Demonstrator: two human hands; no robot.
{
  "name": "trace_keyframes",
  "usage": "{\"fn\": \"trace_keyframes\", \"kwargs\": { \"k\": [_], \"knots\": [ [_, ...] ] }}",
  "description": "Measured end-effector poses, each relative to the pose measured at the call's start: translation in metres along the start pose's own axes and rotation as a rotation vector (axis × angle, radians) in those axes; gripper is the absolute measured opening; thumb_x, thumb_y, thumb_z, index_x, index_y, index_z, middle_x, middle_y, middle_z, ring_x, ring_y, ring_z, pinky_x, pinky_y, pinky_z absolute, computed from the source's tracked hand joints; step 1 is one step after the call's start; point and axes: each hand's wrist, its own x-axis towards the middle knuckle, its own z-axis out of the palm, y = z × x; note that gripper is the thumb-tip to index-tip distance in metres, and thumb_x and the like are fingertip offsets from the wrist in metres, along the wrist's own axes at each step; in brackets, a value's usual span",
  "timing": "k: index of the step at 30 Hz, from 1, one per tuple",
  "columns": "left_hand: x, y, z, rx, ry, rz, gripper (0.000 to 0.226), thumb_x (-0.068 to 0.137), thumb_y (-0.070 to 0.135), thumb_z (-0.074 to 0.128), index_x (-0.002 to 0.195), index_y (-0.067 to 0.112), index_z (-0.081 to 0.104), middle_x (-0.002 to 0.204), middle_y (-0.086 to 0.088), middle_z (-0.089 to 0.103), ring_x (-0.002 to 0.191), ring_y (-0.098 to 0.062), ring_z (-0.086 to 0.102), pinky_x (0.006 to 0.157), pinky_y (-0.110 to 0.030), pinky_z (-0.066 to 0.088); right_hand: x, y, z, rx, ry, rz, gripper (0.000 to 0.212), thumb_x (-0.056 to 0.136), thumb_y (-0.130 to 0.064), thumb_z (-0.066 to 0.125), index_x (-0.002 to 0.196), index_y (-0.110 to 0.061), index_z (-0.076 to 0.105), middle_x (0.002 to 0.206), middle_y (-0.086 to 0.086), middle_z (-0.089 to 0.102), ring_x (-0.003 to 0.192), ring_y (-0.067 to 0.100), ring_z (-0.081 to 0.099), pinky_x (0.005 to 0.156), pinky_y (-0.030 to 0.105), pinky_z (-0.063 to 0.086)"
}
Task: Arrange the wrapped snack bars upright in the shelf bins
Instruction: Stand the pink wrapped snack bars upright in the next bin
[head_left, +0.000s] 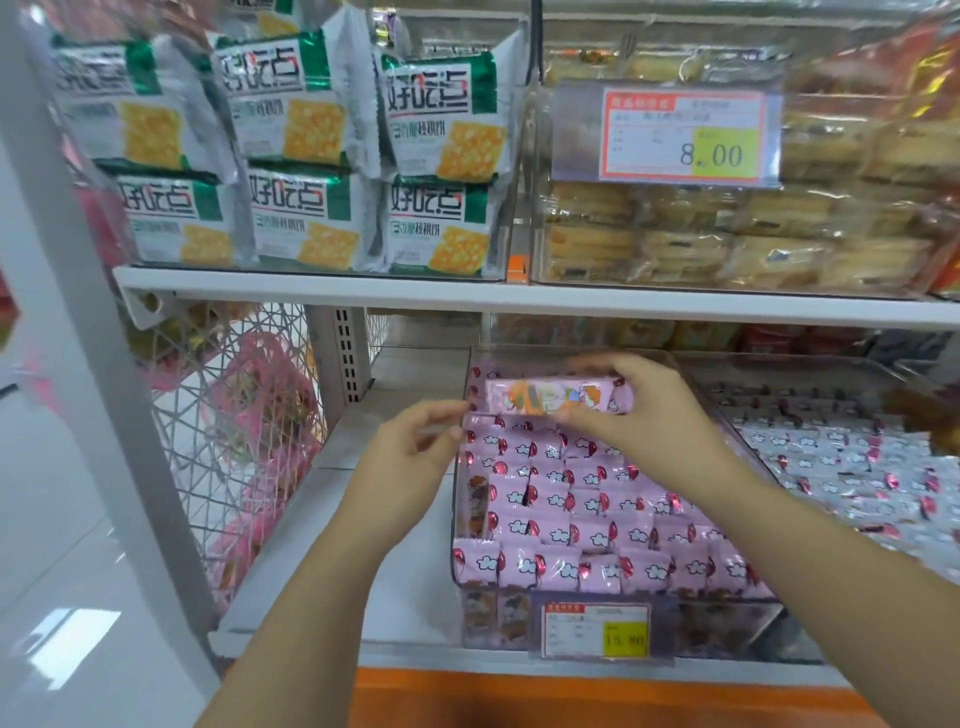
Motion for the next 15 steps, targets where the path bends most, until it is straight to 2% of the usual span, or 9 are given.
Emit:
{"fn": "trace_keyframes", "kwargs": {
  "k": [3, 4, 8, 10, 12, 15],
  "knots": [
    [-0.009, 0.002, -0.006, 0.007, -0.05, -0.029, 0.021, 0.094, 0.019, 0.055, 0.097, 0.039, 0.06, 0.103, 0.023, 0.062, 0.093, 0.012, 0.055, 0.068, 0.0, 0.038, -0.005, -0.014, 0.002, 0.021, -0.087, -0.002, 0.046, 0.074, -0.03, 0.077, 0.112, -0.039, 0.053, 0.106, -0.027, 0.054, 0.095, -0.016, 0.047, 0.076, -0.003, 0.032],
    [-0.011, 0.002, -0.008, 0.014, -0.055, -0.033, 0.021, 0.094, 0.02, 0.055, 0.097, 0.04, 0.06, 0.103, 0.022, 0.062, 0.096, 0.009, 0.056, 0.069, -0.002, 0.038, -0.005, -0.019, 0.002, 0.014, -0.108, 0.001, 0.048, 0.074, -0.03, 0.077, 0.114, -0.039, 0.051, 0.105, -0.028, 0.054, 0.095, -0.017, 0.046, 0.076, 0.0, 0.033],
    [-0.017, 0.001, -0.016, 0.067, -0.07, -0.049, 0.018, 0.094, 0.021, 0.054, 0.101, 0.034, 0.064, 0.107, 0.015, 0.061, 0.095, 0.011, 0.053, 0.065, 0.004, 0.035, -0.007, -0.026, 0.004, 0.033, -0.08, 0.046, 0.052, 0.074, -0.031, 0.078, 0.114, -0.037, 0.046, 0.112, -0.024, 0.052, 0.086, 0.001, 0.059, 0.078, 0.023, 0.044],
    [-0.019, 0.0, -0.019, 0.093, -0.082, -0.053, 0.016, 0.094, 0.022, 0.054, 0.099, 0.031, 0.066, 0.11, 0.016, 0.06, 0.096, 0.012, 0.052, 0.067, 0.004, 0.035, -0.012, -0.024, 0.007, 0.037, -0.06, 0.072, 0.051, 0.074, -0.032, 0.077, 0.113, -0.038, 0.044, 0.113, -0.027, 0.046, 0.069, 0.002, 0.061, 0.07, 0.025, 0.045],
    [-0.02, 0.0, -0.02, 0.107, -0.098, -0.063, 0.014, 0.094, 0.023, 0.055, 0.093, 0.031, 0.066, 0.107, 0.018, 0.061, 0.094, 0.011, 0.053, 0.065, 0.005, 0.035, -0.018, -0.019, 0.011, 0.042, -0.056, 0.086, 0.049, 0.077, -0.03, 0.076, 0.11, -0.039, 0.042, 0.111, -0.029, 0.043, 0.053, 0.001, 0.054, 0.06, 0.024, 0.045],
    [-0.021, 0.001, -0.018, 0.097, -0.111, -0.092, 0.013, 0.094, 0.026, 0.055, 0.088, 0.034, 0.064, 0.097, 0.017, 0.062, 0.077, -0.002, 0.058, 0.057, -0.006, 0.038, -0.025, -0.012, 0.016, 0.031, -0.083, 0.15, 0.043, 0.083, -0.031, 0.07, 0.111, -0.041, 0.039, 0.117, -0.022, 0.044, 0.055, 0.012, 0.051, 0.059, 0.027, 0.046]
  ]
}}
